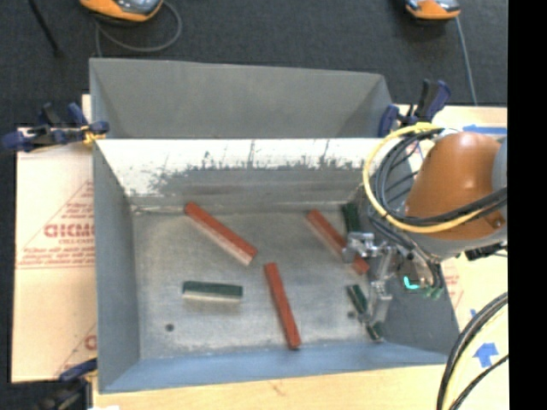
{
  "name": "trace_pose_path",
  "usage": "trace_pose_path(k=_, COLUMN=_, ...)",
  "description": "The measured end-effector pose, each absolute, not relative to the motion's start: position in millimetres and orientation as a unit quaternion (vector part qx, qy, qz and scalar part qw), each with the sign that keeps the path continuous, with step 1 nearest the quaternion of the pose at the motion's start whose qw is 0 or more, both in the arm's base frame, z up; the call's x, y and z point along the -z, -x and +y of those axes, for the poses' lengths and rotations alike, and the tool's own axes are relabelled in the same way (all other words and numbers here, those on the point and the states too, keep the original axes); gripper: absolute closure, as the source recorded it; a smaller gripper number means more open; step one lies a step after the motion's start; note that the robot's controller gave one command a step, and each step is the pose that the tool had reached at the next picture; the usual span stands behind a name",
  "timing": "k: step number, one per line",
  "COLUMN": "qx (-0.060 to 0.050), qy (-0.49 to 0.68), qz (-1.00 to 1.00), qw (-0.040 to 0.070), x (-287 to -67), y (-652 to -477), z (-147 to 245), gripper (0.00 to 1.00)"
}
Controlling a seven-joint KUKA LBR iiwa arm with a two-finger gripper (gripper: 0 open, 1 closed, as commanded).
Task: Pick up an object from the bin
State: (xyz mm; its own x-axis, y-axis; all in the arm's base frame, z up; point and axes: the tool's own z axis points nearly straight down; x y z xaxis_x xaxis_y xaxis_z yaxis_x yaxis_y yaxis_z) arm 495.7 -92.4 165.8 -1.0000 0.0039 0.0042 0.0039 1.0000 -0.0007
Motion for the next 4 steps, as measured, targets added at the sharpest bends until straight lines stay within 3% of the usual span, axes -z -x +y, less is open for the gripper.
trace_pose_path(k=1, qx=-0.001, qy=0.015, qz=-1.0, qw=0.002, x=-90.4, y=-493.7, z=-146.8, gripper=0.0)
trace_pose_path(k=2, qx=-0.001, qy=0.012, qz=-1.0, qw=-0.002, x=-94.8, y=-495.8, z=-144.4, gripper=0.0)
trace_pose_path(k=3, qx=0.0, qy=-0.247, qz=-0.969, qw=-0.005, x=-72.7, y=-497.5, z=-150.5, gripper=0.0)
trace_pose_path(k=4, qx=-0.001, qy=-0.286, qz=-0.958, qw=-0.006, x=-94.9, y=-583.5, z=-81.5, gripper=0.0)
